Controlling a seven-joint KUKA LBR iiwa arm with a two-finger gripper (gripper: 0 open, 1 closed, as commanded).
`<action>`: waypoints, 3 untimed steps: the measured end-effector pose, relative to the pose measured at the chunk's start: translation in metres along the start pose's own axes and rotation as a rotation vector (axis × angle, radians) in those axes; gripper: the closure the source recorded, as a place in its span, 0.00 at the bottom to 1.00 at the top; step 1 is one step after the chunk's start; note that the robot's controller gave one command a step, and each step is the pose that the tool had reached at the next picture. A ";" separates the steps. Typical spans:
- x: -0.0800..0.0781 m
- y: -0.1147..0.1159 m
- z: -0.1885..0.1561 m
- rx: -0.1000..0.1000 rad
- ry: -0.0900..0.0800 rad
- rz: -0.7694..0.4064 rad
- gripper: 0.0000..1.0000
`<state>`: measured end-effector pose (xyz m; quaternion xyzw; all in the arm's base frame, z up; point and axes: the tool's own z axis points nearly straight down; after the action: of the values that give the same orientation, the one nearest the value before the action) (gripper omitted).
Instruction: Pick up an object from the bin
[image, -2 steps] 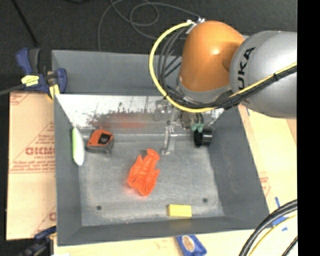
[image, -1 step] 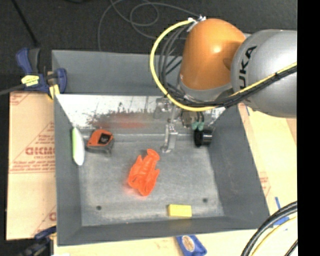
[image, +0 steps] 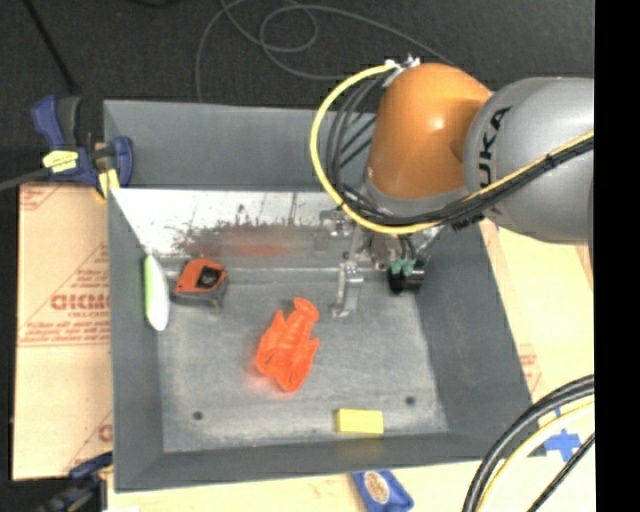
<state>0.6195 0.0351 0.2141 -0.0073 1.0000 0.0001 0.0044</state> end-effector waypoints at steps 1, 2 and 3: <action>-0.014 -0.013 0.053 0.001 0.000 -0.133 0.00; 0.012 -0.012 0.114 0.000 0.002 -0.241 0.00; -0.001 0.009 0.138 -0.001 0.009 -0.391 0.00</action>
Offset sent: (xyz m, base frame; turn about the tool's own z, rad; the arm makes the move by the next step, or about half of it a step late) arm -0.0204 -0.0098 -0.1279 -0.2548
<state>0.6213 0.0439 0.0759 -0.2017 0.9795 -0.0001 -0.0004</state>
